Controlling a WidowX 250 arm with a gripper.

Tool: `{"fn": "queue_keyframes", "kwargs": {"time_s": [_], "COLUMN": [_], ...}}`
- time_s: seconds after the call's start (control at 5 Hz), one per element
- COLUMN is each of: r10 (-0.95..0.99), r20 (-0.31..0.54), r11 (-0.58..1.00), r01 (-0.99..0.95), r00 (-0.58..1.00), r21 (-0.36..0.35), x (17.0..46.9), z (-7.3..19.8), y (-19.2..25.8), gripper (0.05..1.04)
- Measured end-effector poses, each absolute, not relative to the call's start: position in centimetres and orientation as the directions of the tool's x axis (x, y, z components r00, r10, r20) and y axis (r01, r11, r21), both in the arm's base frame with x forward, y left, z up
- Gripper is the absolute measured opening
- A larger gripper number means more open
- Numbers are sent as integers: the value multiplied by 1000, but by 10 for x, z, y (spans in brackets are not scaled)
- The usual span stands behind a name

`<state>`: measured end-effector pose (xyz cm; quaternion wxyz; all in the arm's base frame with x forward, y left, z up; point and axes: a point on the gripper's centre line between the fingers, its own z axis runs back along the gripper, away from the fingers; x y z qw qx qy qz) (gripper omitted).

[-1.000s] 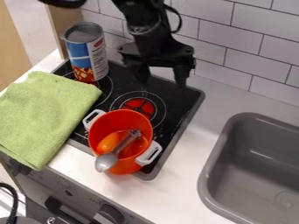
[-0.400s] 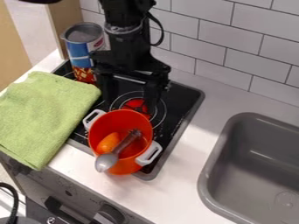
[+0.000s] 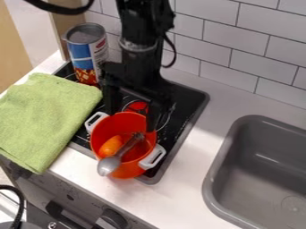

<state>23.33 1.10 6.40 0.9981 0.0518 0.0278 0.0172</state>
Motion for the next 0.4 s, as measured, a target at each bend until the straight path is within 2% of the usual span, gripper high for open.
{"fn": "queue_keyframes", "kwargs": {"time_s": [0.4], "r10": [-54], "r20": [-102], "r11": [992], "r01": [65], "r00": [993], "r21": [107], "x": [220], "z": [52], "y": [19], "gripper": [1000]}}
